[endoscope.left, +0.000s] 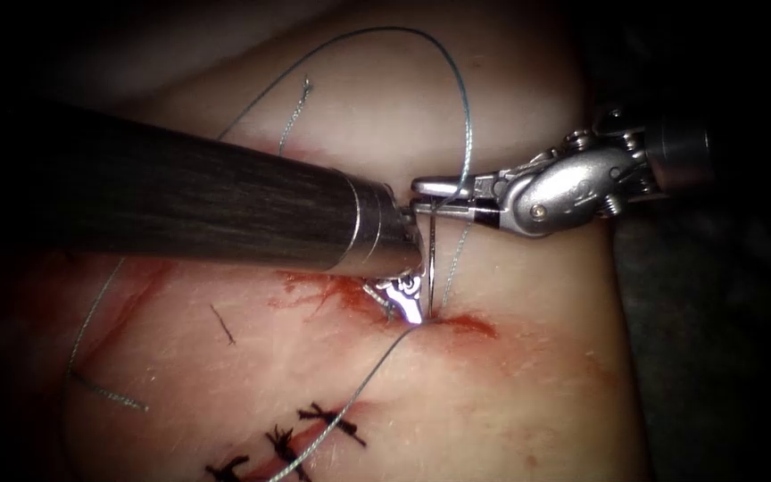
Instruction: Wound Closure
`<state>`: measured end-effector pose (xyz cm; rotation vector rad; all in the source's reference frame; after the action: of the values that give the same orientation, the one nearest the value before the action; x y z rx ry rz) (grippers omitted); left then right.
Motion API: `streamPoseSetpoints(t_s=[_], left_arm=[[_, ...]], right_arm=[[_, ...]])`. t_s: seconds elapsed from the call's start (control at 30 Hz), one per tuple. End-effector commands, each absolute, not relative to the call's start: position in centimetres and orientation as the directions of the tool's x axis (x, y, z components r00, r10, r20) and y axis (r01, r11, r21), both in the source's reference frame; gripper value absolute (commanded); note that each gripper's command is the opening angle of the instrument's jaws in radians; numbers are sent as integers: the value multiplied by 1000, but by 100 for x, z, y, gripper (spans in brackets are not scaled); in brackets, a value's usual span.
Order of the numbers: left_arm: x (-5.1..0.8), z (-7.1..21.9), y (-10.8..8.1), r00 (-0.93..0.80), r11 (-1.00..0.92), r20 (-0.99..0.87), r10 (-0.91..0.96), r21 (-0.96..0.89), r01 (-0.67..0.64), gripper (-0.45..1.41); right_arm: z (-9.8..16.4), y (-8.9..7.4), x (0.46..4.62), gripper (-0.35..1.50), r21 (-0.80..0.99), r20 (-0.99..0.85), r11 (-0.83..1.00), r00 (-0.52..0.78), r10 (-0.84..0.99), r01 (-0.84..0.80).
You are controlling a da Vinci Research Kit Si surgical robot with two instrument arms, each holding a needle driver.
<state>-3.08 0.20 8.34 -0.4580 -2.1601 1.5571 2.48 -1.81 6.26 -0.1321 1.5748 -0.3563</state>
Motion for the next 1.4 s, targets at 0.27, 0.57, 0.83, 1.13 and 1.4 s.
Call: streamPoseSetpoints(t_s=[0.27,0.57,0.83,1.13,1.4], left_arm=[[-314,839,20,-848,313,155,506,-950,13,-45],[-313,840,20,-848,313,155,506,-950,13,-45],[-314,841,20,-848,312,155,507,-950,12,-45],[-315,843,24,-848,257,124,515,-966,15,19],[-313,853,27,-856,141,99,508,-990,-31,-45]], right_arm=[[629,-186,255,-35,-283,-959,948,-44,-280,145],[628,-187,254,-35,-196,-981,964,-38,-193,179],[625,-181,251,-35,-186,-983,961,-34,-183,204],[624,-175,252,-35,-386,-922,911,-17,-388,141],[624,-177,250,-35,-474,-878,871,11,-479,132]])
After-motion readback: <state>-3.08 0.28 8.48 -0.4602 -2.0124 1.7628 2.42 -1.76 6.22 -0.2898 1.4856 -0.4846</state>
